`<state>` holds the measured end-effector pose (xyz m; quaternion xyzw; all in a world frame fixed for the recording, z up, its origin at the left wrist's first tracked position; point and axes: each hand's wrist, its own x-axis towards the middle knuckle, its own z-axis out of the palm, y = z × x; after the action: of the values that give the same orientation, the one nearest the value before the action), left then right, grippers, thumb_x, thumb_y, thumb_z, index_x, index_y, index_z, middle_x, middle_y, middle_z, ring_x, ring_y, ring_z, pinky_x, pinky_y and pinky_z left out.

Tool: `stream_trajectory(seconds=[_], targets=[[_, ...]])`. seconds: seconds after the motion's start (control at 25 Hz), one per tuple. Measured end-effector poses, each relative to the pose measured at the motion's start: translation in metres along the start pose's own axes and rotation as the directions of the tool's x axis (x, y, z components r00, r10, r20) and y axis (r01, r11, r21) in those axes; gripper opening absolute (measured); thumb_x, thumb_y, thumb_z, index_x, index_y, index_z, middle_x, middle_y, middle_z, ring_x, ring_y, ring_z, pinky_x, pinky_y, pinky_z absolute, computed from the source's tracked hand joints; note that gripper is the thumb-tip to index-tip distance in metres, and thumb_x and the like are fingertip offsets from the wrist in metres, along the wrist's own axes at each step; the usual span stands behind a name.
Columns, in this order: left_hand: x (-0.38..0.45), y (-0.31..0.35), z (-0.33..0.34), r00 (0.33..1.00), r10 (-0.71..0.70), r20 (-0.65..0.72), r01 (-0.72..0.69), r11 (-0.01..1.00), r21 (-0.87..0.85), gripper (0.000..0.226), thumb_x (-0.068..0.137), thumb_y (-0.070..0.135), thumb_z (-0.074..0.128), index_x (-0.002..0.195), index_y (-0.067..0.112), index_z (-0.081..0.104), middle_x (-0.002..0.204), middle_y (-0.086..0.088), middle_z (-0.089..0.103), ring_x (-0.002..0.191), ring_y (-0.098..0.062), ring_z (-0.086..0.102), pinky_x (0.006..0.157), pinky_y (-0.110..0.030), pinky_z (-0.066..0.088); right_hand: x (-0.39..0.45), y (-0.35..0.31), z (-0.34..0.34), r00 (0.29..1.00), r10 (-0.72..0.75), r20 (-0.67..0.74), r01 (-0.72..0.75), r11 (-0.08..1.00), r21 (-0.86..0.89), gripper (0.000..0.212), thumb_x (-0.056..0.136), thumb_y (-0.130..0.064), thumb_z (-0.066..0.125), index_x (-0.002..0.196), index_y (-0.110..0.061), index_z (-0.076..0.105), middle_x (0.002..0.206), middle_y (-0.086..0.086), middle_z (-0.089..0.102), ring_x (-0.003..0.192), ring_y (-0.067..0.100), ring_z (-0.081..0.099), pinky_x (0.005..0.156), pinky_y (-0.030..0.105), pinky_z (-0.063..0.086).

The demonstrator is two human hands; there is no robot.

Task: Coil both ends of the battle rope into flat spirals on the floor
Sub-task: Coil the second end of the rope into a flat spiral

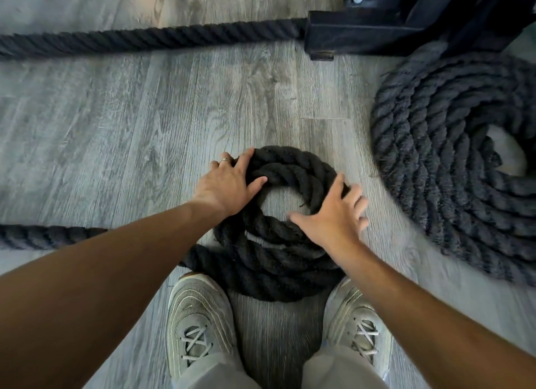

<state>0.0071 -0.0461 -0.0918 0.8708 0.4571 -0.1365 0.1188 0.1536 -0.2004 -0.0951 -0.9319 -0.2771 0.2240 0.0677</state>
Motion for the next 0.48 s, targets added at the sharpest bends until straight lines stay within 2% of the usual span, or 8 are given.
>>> stream_trajectory(seconds=[0.08,0.12,0.24,0.32,0.4,0.48], targets=[[0.001,0.002,-0.002,1.000,0.013,0.010,-0.013,1.000,0.008,0.082,0.094,0.073,0.023,0.161,0.032,0.000,0.154,-0.026,0.034,0.135,-0.045,0.040,0.102,-0.053,0.044,-0.015,0.016,0.007,0.989,0.145,0.037,-0.148,0.981,0.129,0.126,0.062,-0.070,0.074,0.156,-0.020,0.005,0.140,0.013,0.024,0.126,0.035,0.026,0.099,0.054,0.040],[0.001,0.003,-0.002,1.000,0.017,0.017,-0.017,1.000,0.009,0.082,0.094,0.073,0.024,0.161,0.032,0.000,0.154,-0.026,0.034,0.135,-0.045,0.041,0.102,-0.052,0.044,-0.016,0.021,0.007,0.990,0.137,0.038,-0.141,0.979,0.149,0.119,0.066,-0.066,0.074,0.153,-0.017,0.010,0.137,0.013,0.027,0.125,0.035,0.028,0.097,0.054,0.044],[0.000,-0.004,-0.008,0.993,-0.104,0.049,0.109,0.987,-0.118,0.083,0.089,0.075,0.039,0.154,0.031,0.016,0.140,-0.029,0.044,0.124,-0.048,0.049,0.097,-0.052,0.045,0.010,0.017,-0.007,0.997,-0.050,0.051,0.047,0.997,0.069,0.108,0.072,-0.055,0.079,0.151,-0.010,0.020,0.143,0.012,0.033,0.132,0.035,0.033,0.103,0.050,0.045],[0.004,-0.019,-0.018,0.982,-0.181,0.057,0.188,0.970,-0.154,0.093,0.075,0.083,0.050,0.146,0.030,0.023,0.132,-0.027,0.047,0.119,-0.048,0.051,0.093,-0.053,0.046,0.037,-0.004,-0.024,0.971,-0.214,0.106,0.214,0.977,0.014,0.109,0.072,-0.049,0.082,0.155,-0.012,0.020,0.148,0.013,0.033,0.137,0.036,0.033,0.107,0.048,0.041],[0.011,-0.031,-0.030,0.995,-0.099,0.031,0.102,0.989,-0.106,0.110,0.061,0.093,0.052,0.149,0.039,0.014,0.141,-0.024,0.039,0.126,-0.047,0.045,0.096,-0.057,0.046,0.060,-0.031,-0.042,0.899,-0.400,0.181,0.415,0.908,-0.053,0.114,0.072,-0.045,0.083,0.158,-0.015,0.015,0.154,0.012,0.029,0.142,0.037,0.030,0.112,0.049,0.037],[0.018,-0.036,-0.041,1.000,0.006,0.026,-0.001,0.986,-0.168,0.115,0.055,0.097,0.049,0.151,0.050,0.007,0.150,-0.019,0.034,0.131,-0.045,0.041,0.102,-0.060,0.045,0.072,-0.054,-0.054,0.803,-0.536,0.260,0.573,0.815,-0.087,0.118,0.071,-0.046,0.082,0.160,-0.017,0.011,0.158,0.010,0.021,0.146,0.036,0.025,0.115,0.050,0.034]])
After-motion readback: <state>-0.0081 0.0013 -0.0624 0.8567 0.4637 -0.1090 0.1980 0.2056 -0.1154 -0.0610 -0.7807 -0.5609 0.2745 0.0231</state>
